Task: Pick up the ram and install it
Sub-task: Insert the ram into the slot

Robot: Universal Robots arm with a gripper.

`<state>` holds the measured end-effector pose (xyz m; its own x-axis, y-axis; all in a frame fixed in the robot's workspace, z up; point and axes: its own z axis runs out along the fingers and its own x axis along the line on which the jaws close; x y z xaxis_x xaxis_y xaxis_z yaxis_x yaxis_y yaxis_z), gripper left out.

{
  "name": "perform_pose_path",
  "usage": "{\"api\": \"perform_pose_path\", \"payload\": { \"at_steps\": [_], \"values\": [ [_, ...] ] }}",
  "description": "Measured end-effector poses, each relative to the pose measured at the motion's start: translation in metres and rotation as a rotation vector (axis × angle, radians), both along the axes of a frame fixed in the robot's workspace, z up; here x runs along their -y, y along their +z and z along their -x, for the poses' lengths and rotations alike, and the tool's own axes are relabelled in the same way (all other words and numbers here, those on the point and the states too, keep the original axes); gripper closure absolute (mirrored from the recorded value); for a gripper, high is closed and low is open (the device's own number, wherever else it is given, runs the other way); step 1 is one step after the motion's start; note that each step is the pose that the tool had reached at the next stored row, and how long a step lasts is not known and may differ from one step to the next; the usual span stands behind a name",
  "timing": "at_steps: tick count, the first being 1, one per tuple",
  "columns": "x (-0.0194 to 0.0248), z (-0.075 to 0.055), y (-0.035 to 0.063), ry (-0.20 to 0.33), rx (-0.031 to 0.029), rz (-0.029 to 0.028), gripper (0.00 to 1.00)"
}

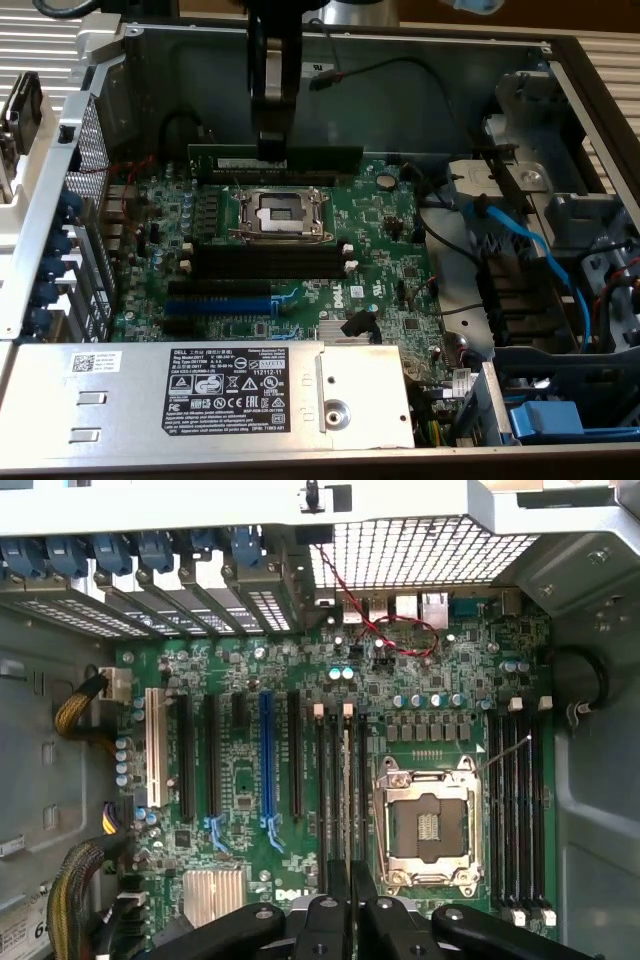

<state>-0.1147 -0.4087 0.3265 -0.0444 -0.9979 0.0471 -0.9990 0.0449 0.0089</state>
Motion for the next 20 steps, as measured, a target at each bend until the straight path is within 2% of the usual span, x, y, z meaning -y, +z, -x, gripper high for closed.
{"api": "perform_pose_path", "payload": {
  "at_steps": [2,4,5,9,15,20],
  "values": [
    [0.0004,0.0,-0.0012,0.0,0.0002,-0.0017,0.87],
    [0.0007,0.0,-0.0025,0.0,0.0,-0.0144,0.87],
    [0.001,0.0,-0.0033,0.0,0.0,-0.0189,0.87],
    [0.0017,0.0,-0.0059,0.0,0.0,-0.0192,0.87],
    [0.003,0.0,-0.0164,0.0,0.0001,-0.0193,0.87],
    [0.0075,0.0,-0.0222,0.0,-0.0002,-0.0205,0.87]
  ]
}}
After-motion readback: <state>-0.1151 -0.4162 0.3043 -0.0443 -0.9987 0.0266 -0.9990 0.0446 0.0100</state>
